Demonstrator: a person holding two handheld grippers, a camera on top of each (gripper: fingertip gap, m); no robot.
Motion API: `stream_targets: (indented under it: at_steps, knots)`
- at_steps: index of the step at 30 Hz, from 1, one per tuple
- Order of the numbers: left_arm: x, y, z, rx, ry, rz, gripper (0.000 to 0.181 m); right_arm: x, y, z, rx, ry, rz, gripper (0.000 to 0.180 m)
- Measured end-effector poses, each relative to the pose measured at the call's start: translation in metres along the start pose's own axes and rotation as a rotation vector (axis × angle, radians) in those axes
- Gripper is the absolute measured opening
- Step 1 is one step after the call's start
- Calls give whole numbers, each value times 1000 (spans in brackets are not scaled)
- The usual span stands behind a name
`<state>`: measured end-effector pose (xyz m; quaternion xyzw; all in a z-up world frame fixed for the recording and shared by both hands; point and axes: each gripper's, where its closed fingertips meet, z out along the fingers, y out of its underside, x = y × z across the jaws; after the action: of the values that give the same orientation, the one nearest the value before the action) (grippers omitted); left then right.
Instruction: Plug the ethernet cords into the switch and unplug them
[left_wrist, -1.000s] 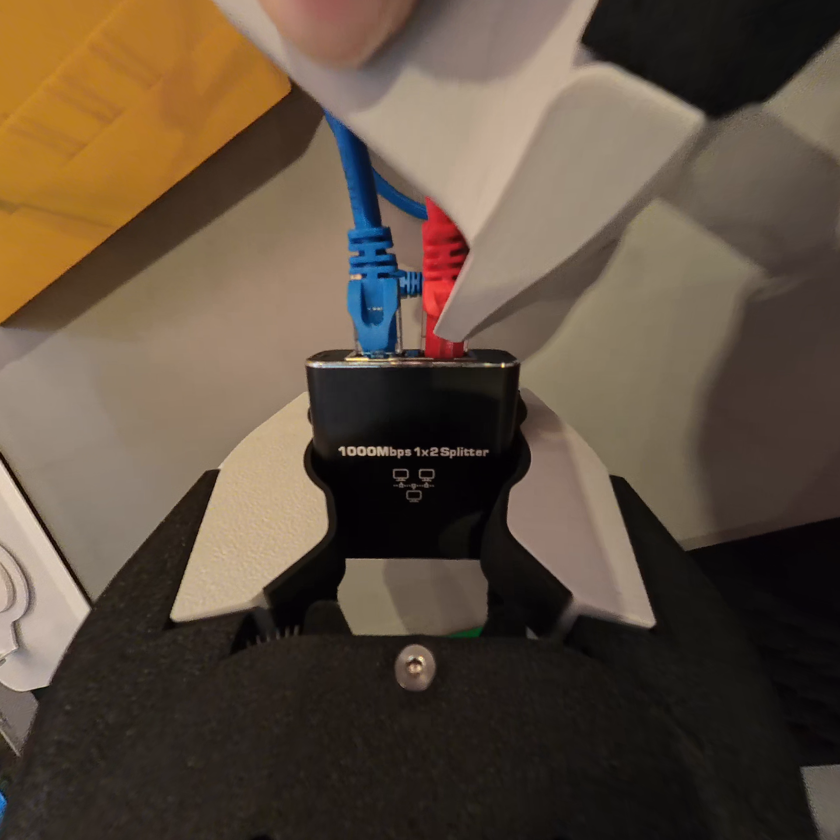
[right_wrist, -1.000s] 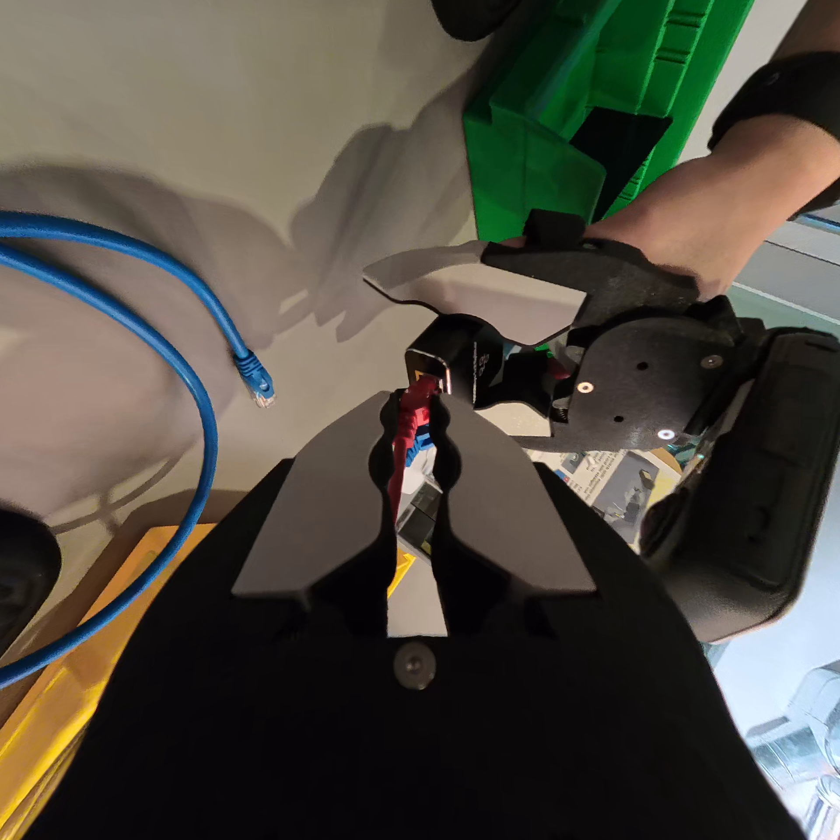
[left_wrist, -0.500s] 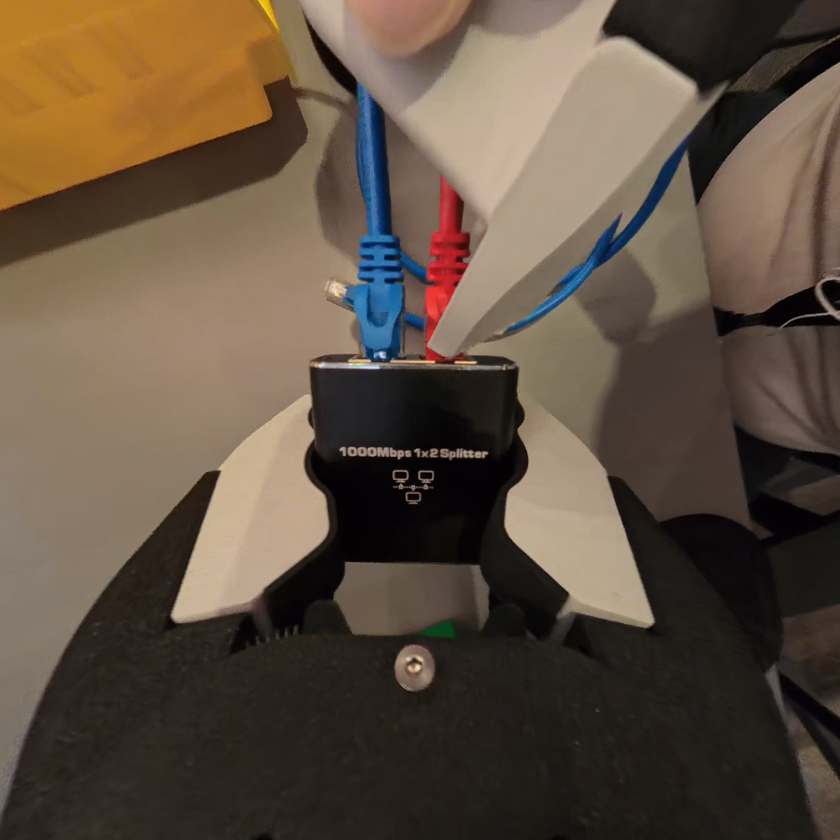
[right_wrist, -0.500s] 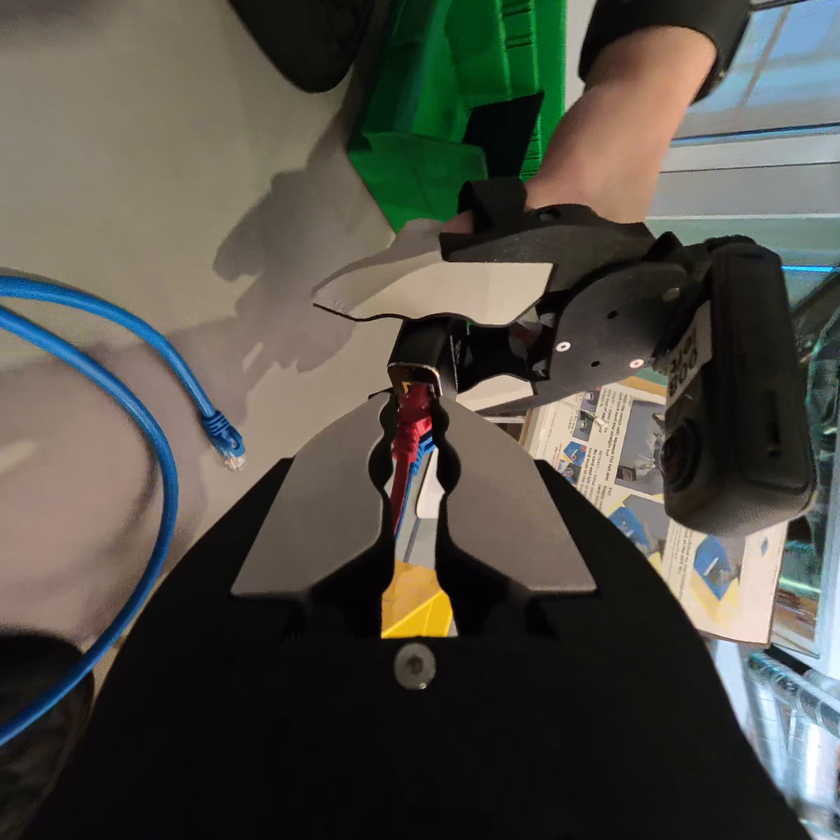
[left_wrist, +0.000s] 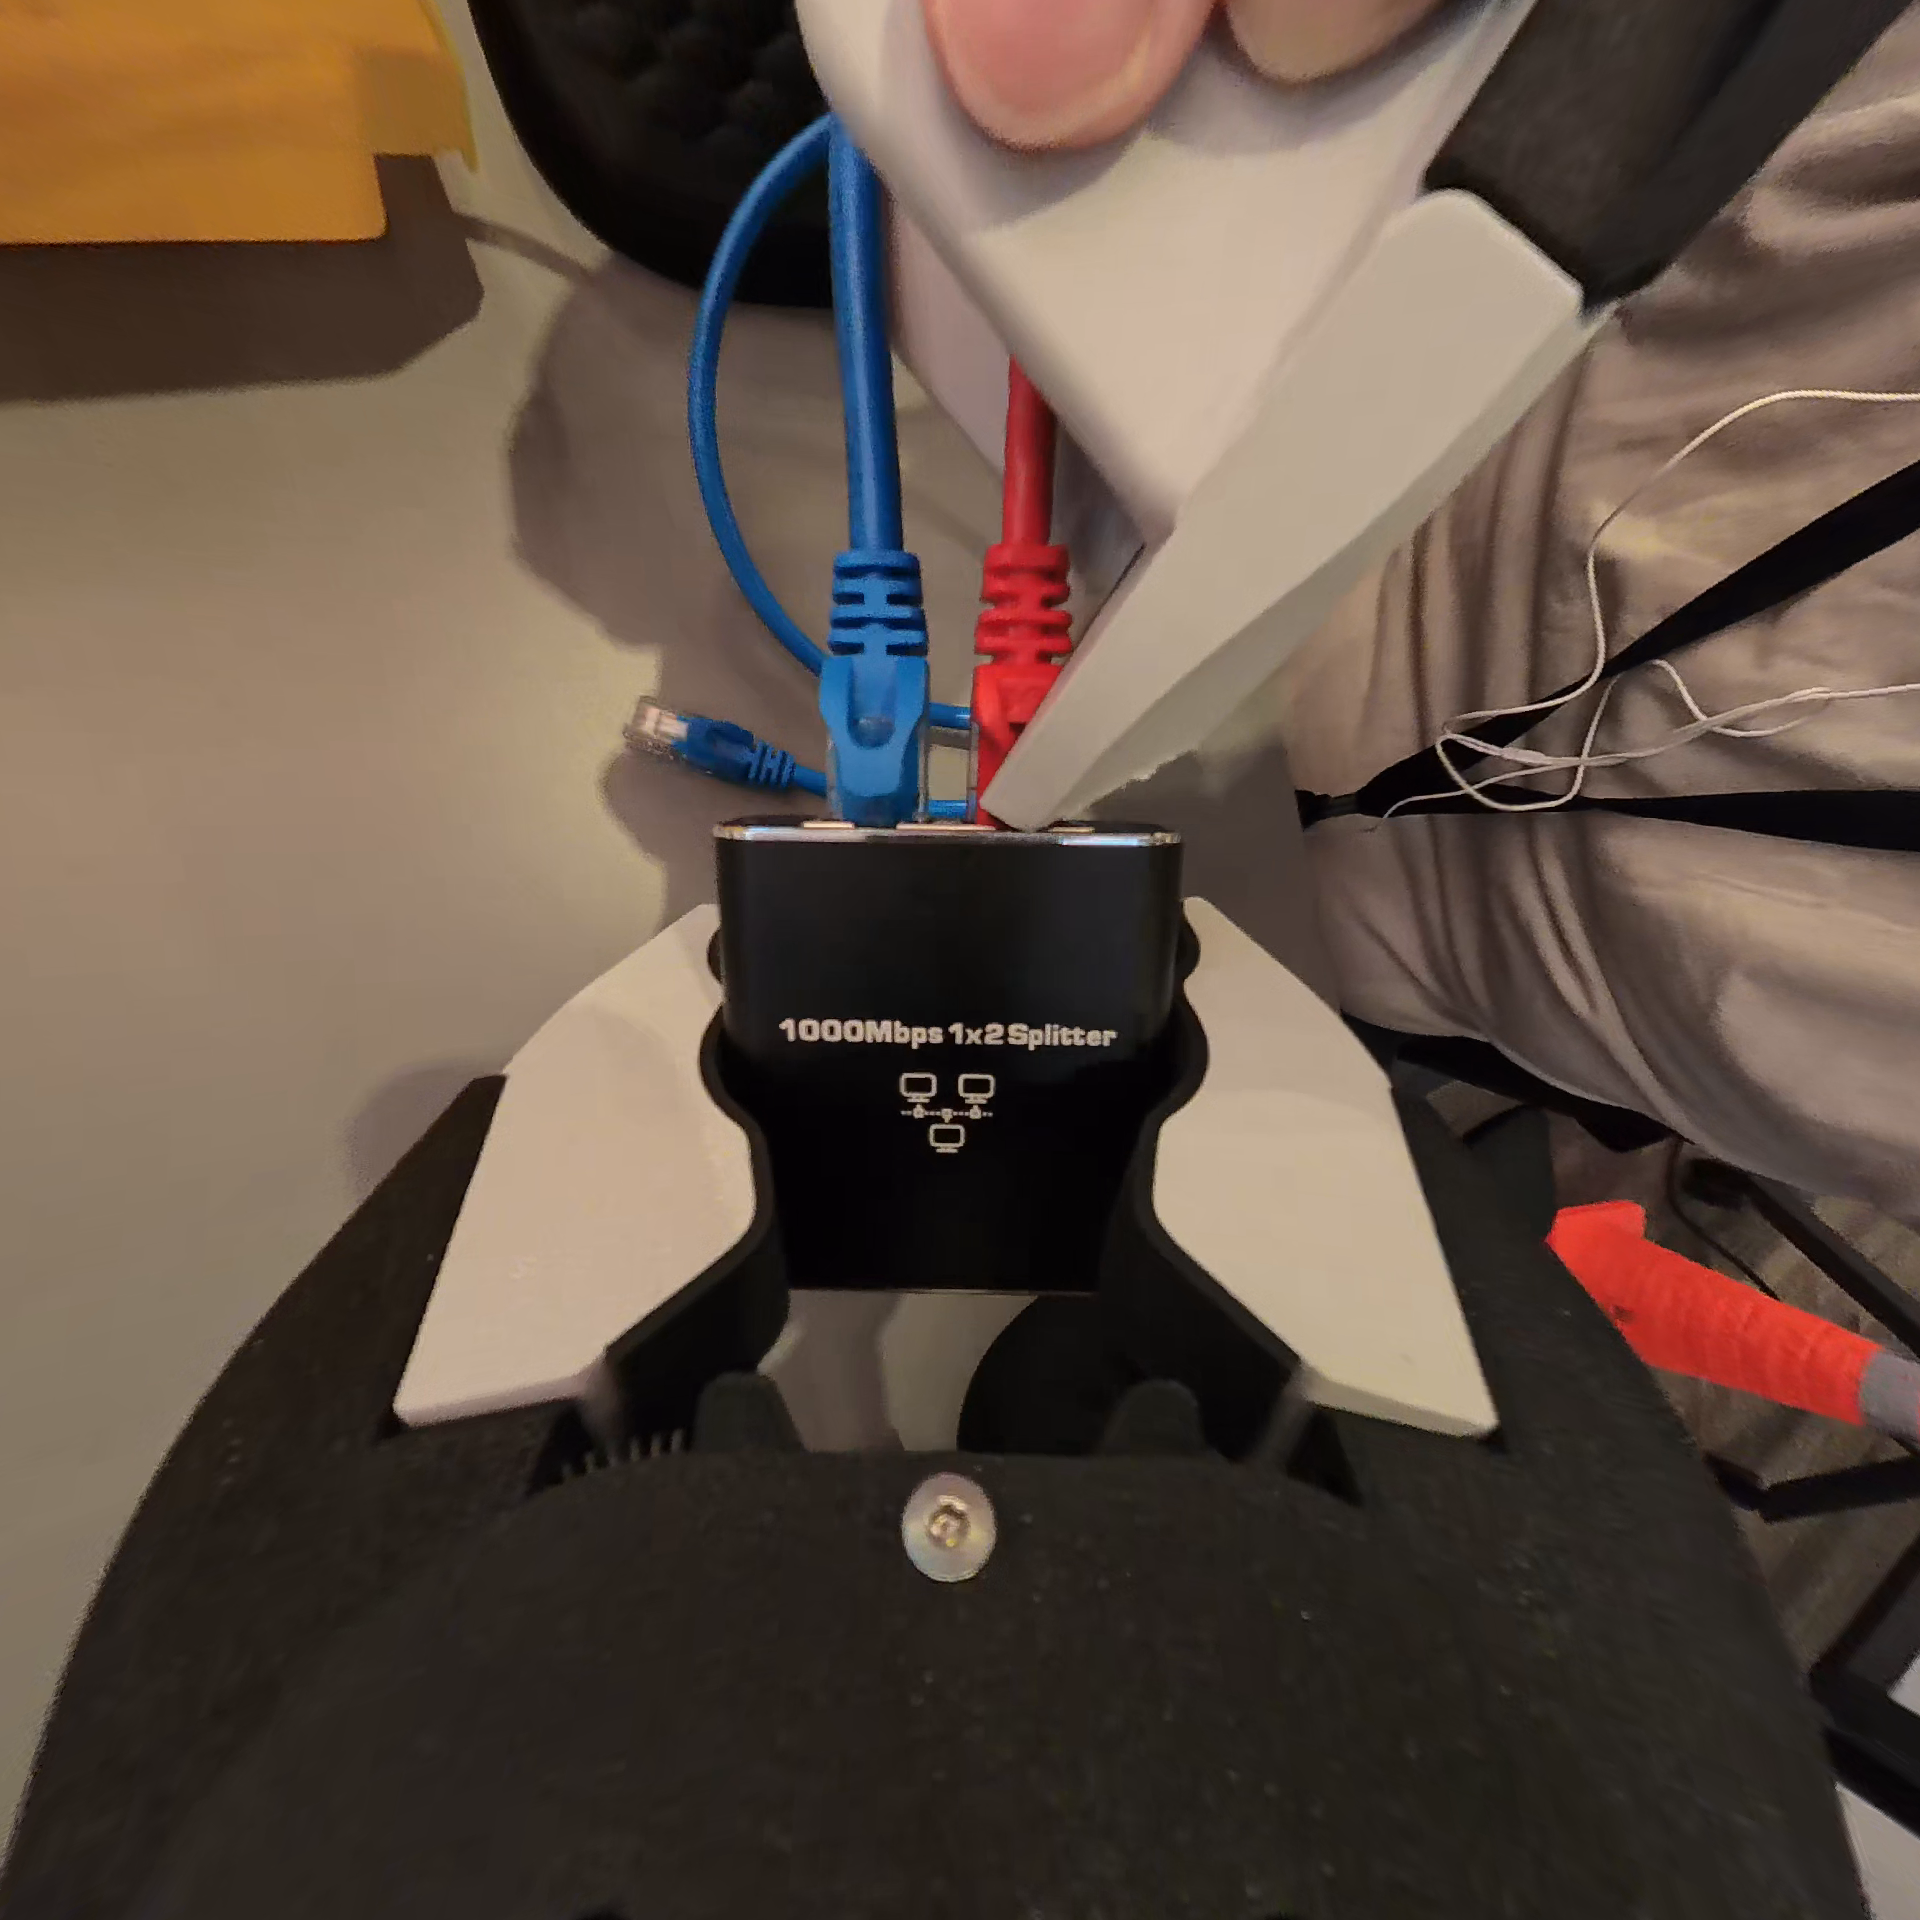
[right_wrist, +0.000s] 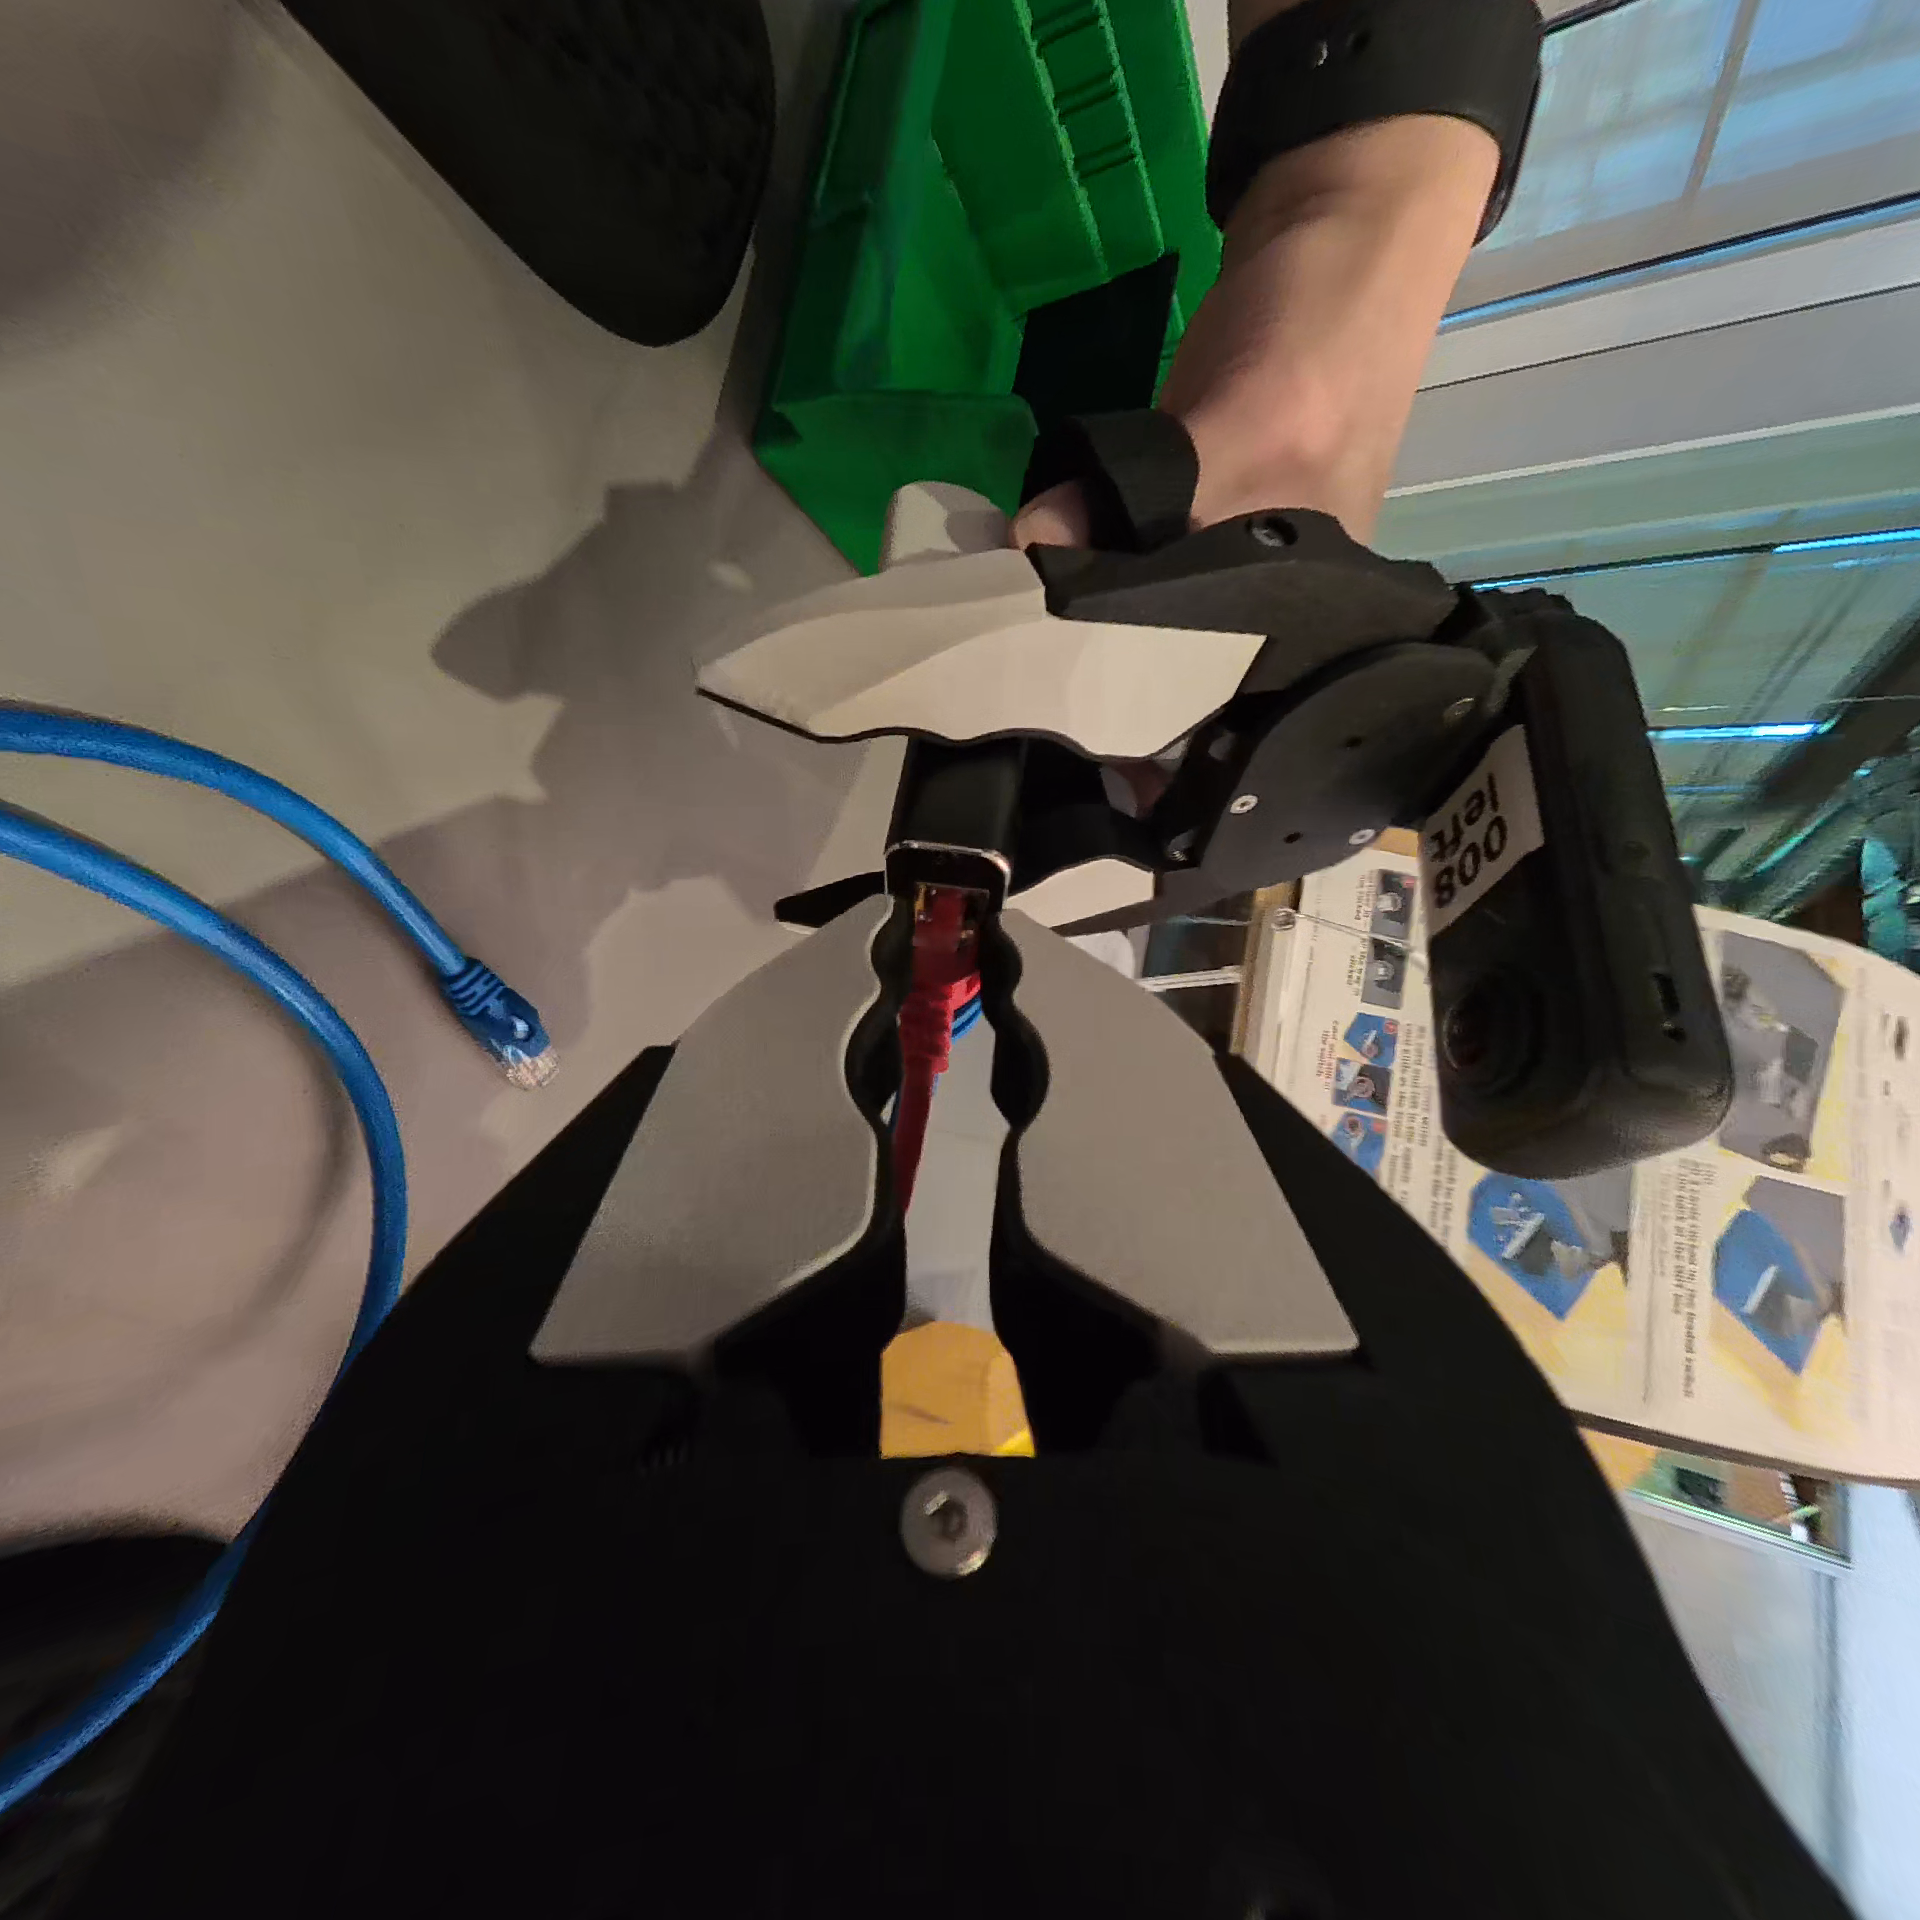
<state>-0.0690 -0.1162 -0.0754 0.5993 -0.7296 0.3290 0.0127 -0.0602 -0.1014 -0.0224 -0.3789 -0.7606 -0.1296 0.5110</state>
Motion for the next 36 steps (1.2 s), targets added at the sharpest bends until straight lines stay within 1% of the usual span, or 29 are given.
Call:
stream_targets:
  at_steps: [5,9,10,13,14,16,18,20,23,25,30,36]
  knots:
    - [5,6,3,-24,70,-33,75,-5,-3,2,33,-31,59,14]
    - [9,5,5,-8,148,-76,75,-5,-4,2,85,-83,218,13]
    - [9,5,4,-6,145,-72,75,-5,-4,2,97,-80,231,13]
    - [11,4,7,-28,136,-40,81,-5,-6,1,97,-61,207,12]
    - [11,6,10,-60,117,-25,83,-4,-6,1,96,-63,217,12]
    - [7,10,15,-126,76,-11,83,-8,-6,2,89,-80,206,13]
    - [4,10,18,-133,72,-19,82,-13,-3,3,78,-99,196,12]
    - [6,11,20,-136,110,-30,80,-17,-3,3,77,-143,207,12]
    - [14,23,26,-246,145,6,78,-28,-12,1,103,-247,156,13]
    - [18,27,31,-275,165,14,77,-34,-15,0,99,-301,132,13]
    - [16,21,30,-227,166,15,76,-33,-12,-3,88,-331,117,14]
    - [23,18,32,-210,215,-12,77,-36,-12,-7,84,-365,91,14]
